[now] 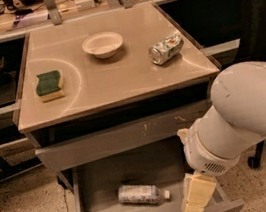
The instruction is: Pick blue plastic bottle from middle drawer and place on counter
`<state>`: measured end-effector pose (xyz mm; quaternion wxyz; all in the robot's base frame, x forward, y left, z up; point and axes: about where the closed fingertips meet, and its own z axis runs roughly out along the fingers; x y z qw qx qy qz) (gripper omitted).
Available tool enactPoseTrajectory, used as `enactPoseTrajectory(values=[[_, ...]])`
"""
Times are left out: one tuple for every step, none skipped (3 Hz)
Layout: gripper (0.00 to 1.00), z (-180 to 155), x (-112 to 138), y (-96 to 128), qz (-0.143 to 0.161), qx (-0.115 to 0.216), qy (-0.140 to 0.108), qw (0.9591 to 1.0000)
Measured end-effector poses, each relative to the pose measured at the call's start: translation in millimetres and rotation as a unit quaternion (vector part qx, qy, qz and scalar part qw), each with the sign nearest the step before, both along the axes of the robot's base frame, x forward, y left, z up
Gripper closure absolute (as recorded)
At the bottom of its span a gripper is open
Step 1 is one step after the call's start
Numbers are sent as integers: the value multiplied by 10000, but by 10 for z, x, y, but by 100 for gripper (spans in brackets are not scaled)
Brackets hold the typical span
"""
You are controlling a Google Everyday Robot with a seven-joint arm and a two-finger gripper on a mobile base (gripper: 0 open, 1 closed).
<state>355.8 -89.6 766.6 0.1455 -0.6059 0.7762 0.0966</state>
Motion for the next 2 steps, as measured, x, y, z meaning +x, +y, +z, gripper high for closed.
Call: enactPoseTrajectory(values=[[0,-21,-11,15,24,11,-1,10000],[0,-306,10,138,-2,141,19,9999]])
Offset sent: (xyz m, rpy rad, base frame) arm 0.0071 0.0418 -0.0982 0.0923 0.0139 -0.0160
